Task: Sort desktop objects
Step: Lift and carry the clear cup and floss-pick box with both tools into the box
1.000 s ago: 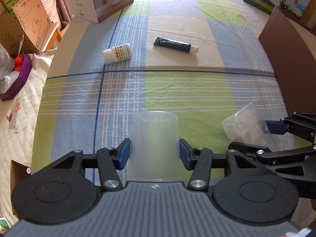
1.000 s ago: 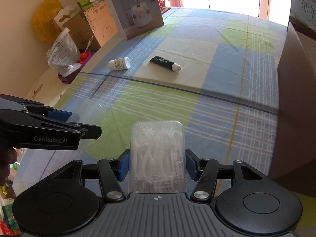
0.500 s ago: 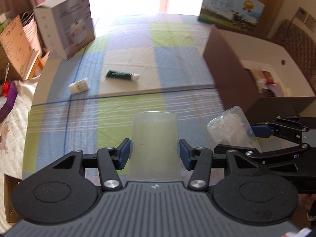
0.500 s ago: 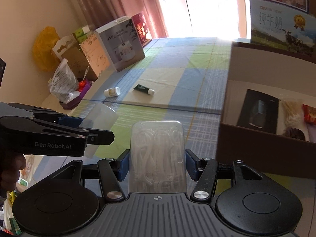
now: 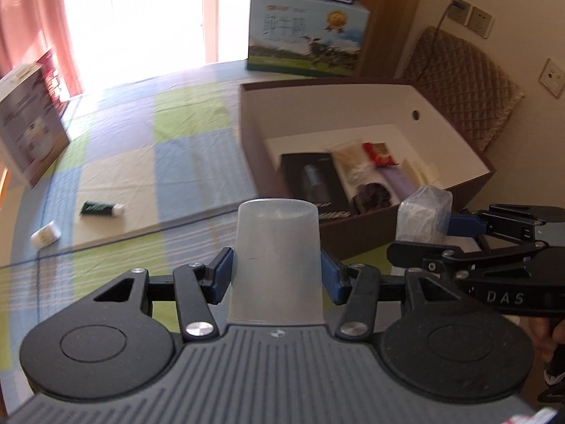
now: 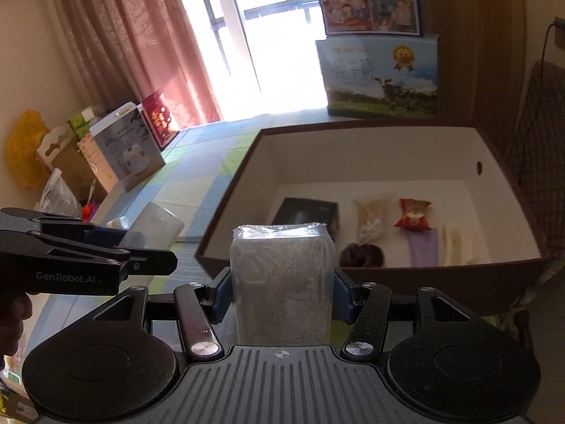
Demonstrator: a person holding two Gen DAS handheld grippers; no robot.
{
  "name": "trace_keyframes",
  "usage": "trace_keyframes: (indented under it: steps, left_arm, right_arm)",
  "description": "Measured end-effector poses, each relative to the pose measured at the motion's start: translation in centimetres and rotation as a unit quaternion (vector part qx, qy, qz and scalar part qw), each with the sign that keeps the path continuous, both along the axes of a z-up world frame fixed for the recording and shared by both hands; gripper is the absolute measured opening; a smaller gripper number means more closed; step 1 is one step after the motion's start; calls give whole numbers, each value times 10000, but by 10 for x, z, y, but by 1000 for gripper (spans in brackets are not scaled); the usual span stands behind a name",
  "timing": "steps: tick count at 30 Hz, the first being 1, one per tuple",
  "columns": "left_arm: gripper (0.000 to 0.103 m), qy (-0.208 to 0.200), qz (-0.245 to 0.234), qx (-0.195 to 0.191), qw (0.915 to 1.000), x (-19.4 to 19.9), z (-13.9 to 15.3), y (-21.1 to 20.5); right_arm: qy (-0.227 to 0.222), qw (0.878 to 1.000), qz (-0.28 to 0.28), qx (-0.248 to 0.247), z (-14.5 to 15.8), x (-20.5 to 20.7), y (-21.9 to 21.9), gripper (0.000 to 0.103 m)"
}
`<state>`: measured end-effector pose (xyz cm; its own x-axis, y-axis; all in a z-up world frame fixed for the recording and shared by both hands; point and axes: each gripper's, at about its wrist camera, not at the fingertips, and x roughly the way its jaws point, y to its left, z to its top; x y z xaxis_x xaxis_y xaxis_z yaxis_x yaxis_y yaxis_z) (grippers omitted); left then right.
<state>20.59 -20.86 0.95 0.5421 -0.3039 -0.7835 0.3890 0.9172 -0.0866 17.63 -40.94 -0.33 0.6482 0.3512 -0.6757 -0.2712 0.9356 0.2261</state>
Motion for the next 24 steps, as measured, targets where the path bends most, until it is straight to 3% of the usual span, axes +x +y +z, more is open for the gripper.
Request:
trace_keyframes:
  steps: [12, 24]
  left_arm:
    - [47, -97, -178, -183, 9996, 46, 5, -85]
    - [47, 293, 172, 29, 9994, 129, -27, -150]
  right_arm:
    - [-357, 9981, -250, -432, 11, 64, -74, 55]
    - [186, 9959, -170, -871, -34, 161, -105, 55]
